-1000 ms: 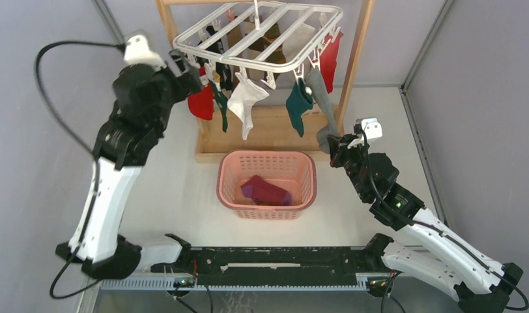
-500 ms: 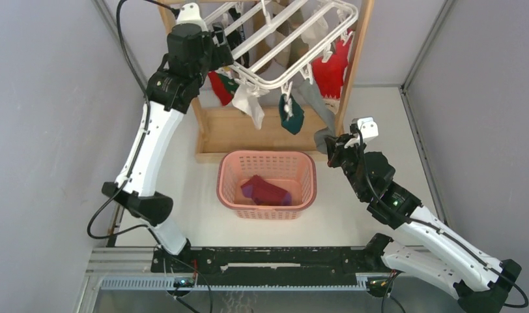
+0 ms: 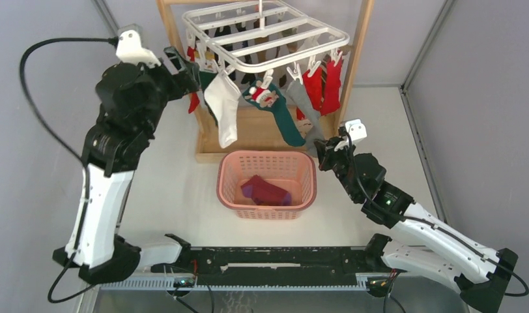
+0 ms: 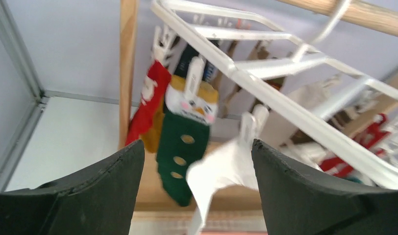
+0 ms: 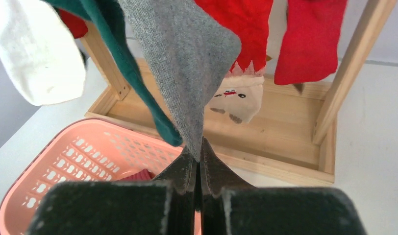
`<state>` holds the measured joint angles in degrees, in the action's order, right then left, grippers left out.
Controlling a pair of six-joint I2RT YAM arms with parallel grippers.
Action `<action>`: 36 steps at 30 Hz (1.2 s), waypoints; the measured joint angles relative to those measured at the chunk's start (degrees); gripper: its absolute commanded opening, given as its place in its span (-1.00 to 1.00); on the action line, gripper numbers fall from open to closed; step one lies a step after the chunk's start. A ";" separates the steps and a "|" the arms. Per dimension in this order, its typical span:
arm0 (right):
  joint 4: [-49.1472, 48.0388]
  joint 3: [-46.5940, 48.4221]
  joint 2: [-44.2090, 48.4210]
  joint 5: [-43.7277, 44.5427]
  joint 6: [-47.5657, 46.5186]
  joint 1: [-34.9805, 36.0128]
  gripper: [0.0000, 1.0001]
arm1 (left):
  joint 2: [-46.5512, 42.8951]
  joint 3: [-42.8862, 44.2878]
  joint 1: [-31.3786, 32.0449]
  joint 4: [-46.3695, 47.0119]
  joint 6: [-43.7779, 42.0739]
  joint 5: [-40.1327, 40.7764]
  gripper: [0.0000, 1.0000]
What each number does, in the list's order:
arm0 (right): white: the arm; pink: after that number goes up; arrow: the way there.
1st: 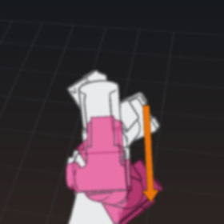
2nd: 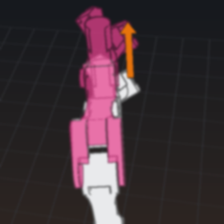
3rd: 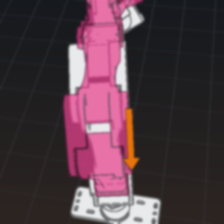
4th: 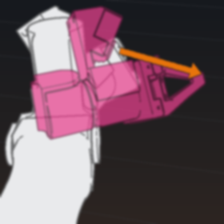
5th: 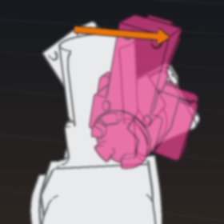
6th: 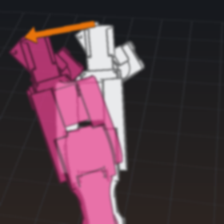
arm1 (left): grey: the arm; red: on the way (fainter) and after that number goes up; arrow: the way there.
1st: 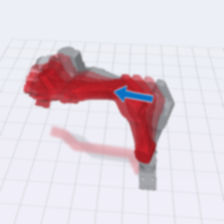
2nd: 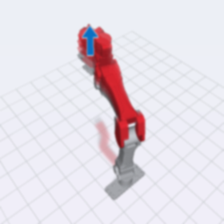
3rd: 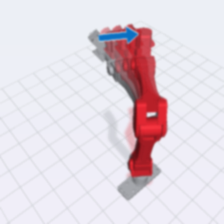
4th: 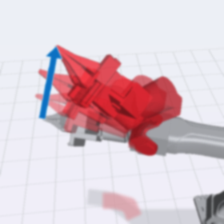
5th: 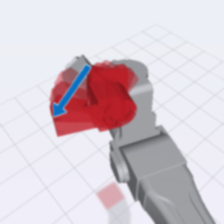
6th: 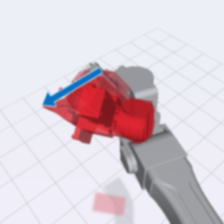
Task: Remove the socks clipped to the hanger
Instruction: Remove the sock from the hanger.
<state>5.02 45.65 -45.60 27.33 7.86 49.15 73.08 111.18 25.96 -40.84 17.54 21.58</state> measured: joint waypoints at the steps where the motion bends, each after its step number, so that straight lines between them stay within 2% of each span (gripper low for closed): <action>1: -0.33 0.00 -0.28 0.26 -0.02 0.68 -1.00 | -1.60 -0.72 0.70 -0.31 0.33 -0.09 0.67; 6: -1.44 0.00 -1.95 1.44 -0.02 3.65 -1.00 | -7.50 -4.24 7.56 -1.11 2.05 -0.90 0.67; 10: -1.97 0.00 -3.93 3.26 -0.09 6.51 -1.00 | -8.63 -5.51 13.66 -1.36 3.72 -1.09 0.67; 26: -5.11 1.68 -10.62 10.34 -1.64 14.05 -1.00 | -3.56 -5.86 29.22 -0.37 7.56 -0.31 0.71; 31: -5.55 1.90 -10.95 11.61 -2.21 14.86 -1.00 | -0.72 -2.05 32.44 -0.48 7.56 0.00 0.72; 36: -5.70 1.95 -10.95 13.57 -2.99 16.20 -1.00 | 5.79 7.61 33.40 -0.68 7.45 1.77 0.74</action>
<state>-0.69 47.59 -56.55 40.91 4.86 65.34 78.87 118.78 59.35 -41.52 24.99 23.35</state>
